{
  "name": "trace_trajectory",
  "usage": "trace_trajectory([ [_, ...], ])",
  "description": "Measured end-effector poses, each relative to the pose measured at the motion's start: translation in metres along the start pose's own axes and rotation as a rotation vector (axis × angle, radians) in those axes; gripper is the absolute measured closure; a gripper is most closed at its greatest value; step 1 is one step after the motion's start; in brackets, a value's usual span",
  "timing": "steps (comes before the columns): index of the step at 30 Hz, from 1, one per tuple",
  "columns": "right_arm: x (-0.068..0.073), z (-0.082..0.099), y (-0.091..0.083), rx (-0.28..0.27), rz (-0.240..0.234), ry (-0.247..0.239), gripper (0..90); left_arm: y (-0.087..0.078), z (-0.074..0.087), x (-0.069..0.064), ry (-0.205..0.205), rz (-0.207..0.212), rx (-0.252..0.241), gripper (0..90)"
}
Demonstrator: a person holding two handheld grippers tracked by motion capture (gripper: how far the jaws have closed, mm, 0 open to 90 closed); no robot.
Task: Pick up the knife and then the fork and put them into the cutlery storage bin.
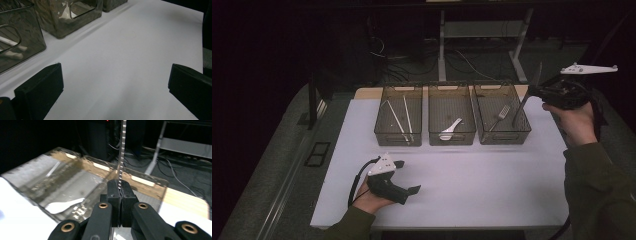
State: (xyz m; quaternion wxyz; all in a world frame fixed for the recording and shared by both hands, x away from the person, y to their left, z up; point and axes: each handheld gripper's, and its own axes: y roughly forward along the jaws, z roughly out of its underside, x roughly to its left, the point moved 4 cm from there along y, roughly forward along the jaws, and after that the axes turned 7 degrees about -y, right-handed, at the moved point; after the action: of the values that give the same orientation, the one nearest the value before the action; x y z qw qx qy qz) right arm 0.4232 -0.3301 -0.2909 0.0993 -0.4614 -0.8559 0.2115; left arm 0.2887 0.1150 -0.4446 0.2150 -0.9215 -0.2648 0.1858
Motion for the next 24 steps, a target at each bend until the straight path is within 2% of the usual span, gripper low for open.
trace_trajectory([
  [3, -0.009, 0.003, 0.006, 0.027, 0.031, -0.001, 88.6, 0.000, 0.000, 0.000, 0.001, 0.002, 0.000, 0.0],
  [10, -0.021, 0.024, 0.026, 0.158, 0.065, -0.005, 88.6, 0.001, 0.000, -0.001, -0.002, 0.007, 0.000, 0.0],
  [16, -0.023, 0.041, 0.044, 0.263, 0.047, -0.019, 88.6, 0.002, 0.000, -0.001, -0.001, 0.012, 0.003, 0.0],
  [24, -0.020, 0.041, 0.067, 0.260, 0.041, -0.031, 88.6, 0.003, 0.000, -0.002, -0.002, 0.017, 0.005, 0.0],
])
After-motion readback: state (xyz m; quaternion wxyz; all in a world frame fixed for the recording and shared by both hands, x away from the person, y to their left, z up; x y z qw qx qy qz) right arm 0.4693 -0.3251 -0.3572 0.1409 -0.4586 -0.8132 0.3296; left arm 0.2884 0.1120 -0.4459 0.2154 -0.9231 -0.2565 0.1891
